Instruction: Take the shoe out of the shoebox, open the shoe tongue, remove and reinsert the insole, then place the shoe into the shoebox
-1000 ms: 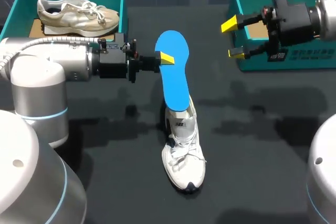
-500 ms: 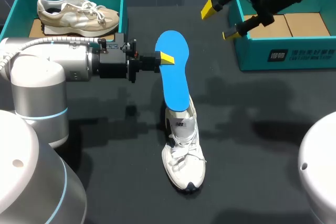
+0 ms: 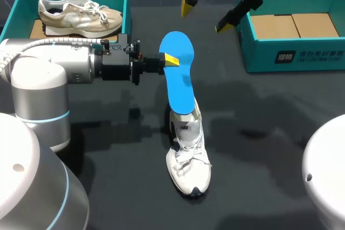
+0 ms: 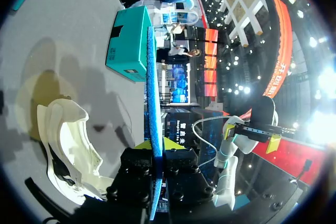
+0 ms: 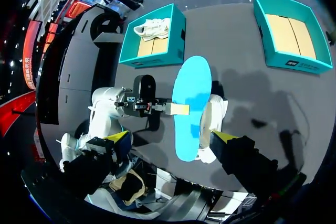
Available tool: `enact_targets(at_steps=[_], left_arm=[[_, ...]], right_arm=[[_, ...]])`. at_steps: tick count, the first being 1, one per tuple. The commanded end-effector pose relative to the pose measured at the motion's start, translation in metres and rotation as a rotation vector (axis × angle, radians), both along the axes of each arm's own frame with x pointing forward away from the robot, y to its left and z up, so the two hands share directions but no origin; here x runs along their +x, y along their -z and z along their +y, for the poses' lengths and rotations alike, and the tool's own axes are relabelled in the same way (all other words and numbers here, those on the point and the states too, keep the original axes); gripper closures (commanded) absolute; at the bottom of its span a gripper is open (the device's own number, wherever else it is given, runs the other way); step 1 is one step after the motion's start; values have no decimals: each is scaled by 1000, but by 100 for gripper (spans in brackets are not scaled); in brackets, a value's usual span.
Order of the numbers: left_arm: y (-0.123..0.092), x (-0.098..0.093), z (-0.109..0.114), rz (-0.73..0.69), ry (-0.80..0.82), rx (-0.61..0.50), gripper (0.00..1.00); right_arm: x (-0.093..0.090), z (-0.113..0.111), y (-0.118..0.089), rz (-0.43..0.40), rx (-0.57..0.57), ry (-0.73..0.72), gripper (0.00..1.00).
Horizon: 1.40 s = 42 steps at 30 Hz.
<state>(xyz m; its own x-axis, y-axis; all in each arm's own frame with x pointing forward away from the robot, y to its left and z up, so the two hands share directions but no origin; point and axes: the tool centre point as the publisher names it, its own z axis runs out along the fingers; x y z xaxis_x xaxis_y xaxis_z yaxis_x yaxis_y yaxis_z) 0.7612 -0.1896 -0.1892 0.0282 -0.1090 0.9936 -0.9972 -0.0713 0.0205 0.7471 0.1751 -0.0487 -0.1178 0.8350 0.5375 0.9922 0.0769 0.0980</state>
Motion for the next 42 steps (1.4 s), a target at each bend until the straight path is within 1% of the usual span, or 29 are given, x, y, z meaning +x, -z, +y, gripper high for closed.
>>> enact_targets(at_steps=[1, 3, 7, 10, 18, 22, 28, 42], left_arm=[[1, 0, -1, 0, -1, 0, 100], [1, 0, -1, 0, -1, 0, 100], [1, 0, -1, 0, -1, 0, 100], [1, 0, -1, 0, -1, 0, 100], [1, 0, -1, 0, -1, 0, 100], [1, 0, -1, 0, -1, 0, 100], [1, 0, -1, 0, -1, 0, 100], [1, 0, -1, 0, -1, 0, 100]], right_arm=[[6, 26, 0, -16, -398, 39, 0], [5, 30, -1, -14, -447, 53, 0], [3, 40, 0, -12, -499, 64, 0], [2, 48, 2, -10, -530, 65, 0], [-2, 59, 4, -5, -594, 80, 0], [-5, 62, 7, -2, -602, 83, 0], [-7, 62, 8, 0, -607, 83, 0], [-7, 62, 8, 2, -600, 85, 0]])
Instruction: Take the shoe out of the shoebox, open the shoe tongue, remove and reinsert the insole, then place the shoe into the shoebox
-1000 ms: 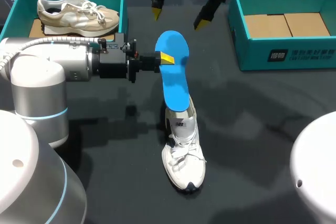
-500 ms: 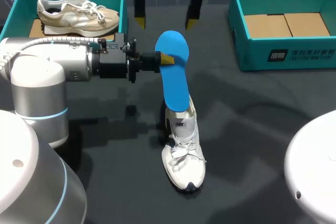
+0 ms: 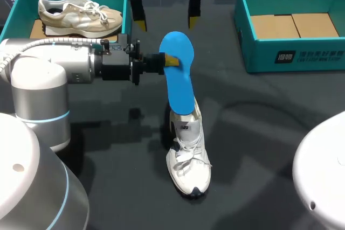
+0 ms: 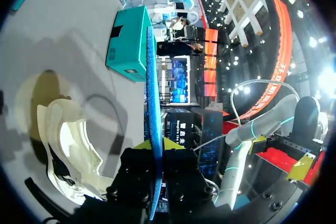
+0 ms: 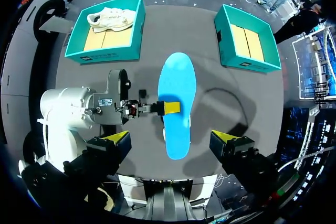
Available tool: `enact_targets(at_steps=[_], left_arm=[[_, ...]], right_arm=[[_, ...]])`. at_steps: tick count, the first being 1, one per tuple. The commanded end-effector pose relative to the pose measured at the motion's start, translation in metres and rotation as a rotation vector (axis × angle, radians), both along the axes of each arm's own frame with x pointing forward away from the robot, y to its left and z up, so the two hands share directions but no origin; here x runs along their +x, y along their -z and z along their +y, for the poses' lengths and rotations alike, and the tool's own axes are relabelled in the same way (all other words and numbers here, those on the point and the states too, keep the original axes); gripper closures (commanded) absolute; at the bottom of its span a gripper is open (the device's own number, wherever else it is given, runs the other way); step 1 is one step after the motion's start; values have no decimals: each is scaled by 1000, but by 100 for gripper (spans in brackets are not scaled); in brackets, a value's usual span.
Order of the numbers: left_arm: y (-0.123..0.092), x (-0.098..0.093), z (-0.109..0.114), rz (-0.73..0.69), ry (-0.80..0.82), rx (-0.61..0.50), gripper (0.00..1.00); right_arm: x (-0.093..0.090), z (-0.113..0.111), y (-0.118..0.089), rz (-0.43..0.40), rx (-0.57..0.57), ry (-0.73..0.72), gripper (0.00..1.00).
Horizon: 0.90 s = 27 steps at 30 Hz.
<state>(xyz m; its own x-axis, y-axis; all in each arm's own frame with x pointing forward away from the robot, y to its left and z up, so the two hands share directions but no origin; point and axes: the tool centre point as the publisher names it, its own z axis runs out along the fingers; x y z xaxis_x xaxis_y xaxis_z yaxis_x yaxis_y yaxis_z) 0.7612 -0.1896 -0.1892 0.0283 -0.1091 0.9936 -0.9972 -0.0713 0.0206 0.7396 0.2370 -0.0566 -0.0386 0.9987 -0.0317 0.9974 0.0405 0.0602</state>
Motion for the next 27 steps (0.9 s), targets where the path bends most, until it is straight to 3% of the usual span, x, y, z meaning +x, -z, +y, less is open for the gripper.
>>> enact_targets(at_steps=[1, 13, 27], left_arm=[[1, -1, -1, 0, -1, 0, 100], [1, -1, -1, 0, -1, 0, 100], [1, -1, -1, 0, -1, 0, 100]], right_arm=[[0, 0, 0, 1, 3, 2, 0], [0, -2, 0, -2, 14, 11, 0], [1, -29, -3, -48, 254, 30, 0]])
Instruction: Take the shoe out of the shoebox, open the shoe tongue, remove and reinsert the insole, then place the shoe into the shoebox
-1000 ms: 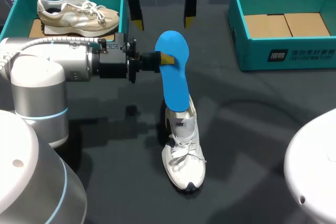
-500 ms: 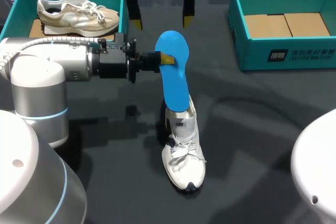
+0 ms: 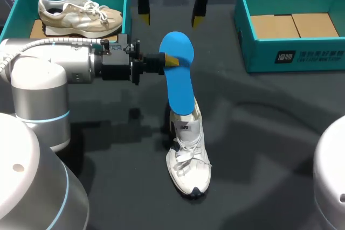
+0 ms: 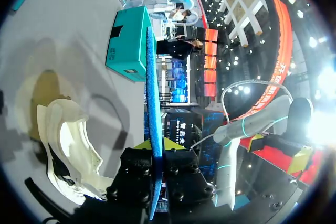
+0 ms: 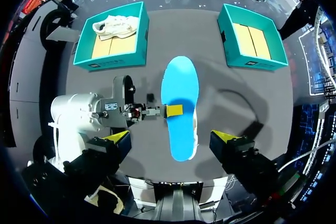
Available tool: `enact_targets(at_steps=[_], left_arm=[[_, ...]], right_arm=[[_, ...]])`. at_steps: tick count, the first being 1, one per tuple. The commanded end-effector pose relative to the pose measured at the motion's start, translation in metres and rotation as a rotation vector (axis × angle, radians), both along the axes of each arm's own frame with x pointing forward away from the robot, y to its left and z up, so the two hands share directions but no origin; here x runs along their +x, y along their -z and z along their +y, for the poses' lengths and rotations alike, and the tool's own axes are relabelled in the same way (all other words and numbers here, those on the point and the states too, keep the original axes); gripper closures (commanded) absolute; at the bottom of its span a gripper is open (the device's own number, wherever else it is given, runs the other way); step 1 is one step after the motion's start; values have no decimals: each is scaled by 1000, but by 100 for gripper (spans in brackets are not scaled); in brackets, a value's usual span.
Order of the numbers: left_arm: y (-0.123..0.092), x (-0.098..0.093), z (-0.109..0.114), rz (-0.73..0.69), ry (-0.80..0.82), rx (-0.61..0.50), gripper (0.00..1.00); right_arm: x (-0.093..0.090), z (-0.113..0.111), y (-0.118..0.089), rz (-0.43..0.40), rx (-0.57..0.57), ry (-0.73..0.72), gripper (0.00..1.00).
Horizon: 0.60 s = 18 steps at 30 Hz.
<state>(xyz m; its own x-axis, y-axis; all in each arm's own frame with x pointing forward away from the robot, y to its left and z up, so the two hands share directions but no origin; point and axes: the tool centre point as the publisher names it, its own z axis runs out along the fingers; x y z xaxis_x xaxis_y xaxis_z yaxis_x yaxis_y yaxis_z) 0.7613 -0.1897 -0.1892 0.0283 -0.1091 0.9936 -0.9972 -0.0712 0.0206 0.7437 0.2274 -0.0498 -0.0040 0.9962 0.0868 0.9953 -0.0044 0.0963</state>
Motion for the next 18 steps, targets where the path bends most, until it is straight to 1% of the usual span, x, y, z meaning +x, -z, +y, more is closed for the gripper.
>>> enact_targets(at_steps=[1, 6, 8, 9, 10, 12, 14, 18], left_arm=[[0, -1, -1, 0, -1, 0, 100], [0, -1, -1, 0, -1, 0, 100], [0, -1, -1, 0, -1, 0, 100], [0, -1, -1, 0, -1, 0, 100], [0, -1, -1, 0, -1, 0, 100], [0, -1, -1, 0, -1, 0, 100], [0, -1, -1, 0, -1, 0, 100], [0, -1, -1, 0, -1, 0, 100]], right_arm=[[-2, -23, 4, -30, 164, -8, 0], [1, -37, 9, -27, 255, 7, 0], [3, -42, 11, -28, 315, 12, 0], [4, -46, 13, -8, 356, 22, 0], [5, -49, 14, -13, 384, 21, 0], [7, -54, 19, 7, 463, 21, 0], [7, -57, 22, -9, 510, 14, 0], [7, -63, 27, -15, 592, 22, 0]])
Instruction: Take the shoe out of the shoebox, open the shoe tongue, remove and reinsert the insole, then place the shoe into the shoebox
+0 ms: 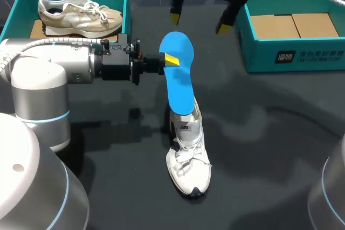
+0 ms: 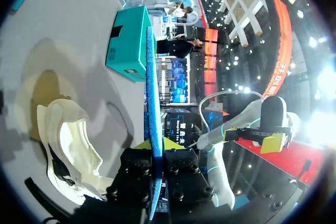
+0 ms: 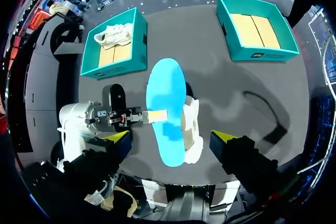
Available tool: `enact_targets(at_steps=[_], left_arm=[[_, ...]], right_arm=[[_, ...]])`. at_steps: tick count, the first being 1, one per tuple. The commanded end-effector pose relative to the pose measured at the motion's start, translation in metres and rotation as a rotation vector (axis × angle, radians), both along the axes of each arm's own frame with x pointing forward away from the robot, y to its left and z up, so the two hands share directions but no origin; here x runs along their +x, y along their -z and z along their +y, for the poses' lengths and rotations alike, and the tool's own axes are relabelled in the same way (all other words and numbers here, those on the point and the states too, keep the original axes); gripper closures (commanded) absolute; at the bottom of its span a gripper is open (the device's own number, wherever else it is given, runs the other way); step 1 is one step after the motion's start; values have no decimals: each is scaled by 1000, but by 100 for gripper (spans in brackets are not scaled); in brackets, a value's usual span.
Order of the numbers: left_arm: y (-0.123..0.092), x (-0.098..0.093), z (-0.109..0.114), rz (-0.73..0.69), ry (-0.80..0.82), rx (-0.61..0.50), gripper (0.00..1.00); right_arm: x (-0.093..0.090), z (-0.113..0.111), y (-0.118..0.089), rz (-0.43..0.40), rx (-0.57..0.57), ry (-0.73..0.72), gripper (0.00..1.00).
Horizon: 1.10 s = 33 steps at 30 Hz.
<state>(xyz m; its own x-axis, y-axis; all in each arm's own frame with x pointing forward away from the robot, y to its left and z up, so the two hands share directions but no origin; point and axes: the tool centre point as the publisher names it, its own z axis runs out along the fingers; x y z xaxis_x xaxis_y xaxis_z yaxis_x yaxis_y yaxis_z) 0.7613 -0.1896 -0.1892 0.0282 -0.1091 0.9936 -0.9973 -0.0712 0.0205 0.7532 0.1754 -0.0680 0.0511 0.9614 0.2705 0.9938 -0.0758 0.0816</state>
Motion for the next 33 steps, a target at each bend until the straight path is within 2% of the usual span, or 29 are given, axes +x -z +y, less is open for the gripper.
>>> enact_targets(at_steps=[1, 9, 15, 22, 33], left_arm=[[0, -1, -1, 0, -1, 0, 100], [0, -1, -1, 0, -1, 0, 100], [0, -1, -1, 0, -1, 0, 100], [0, -1, -1, 0, -1, 0, 100], [0, -1, -1, 0, -1, 0, 100]], right_arm=[[-3, -12, 10, -36, 420, -24, 0], [-6, -29, 30, -79, 676, -20, 0], [-8, -36, 46, -103, 824, -25, 0], [-9, -37, 58, -138, 931, -40, 0], [-3, -30, 71, -125, 1026, -60, 0]])
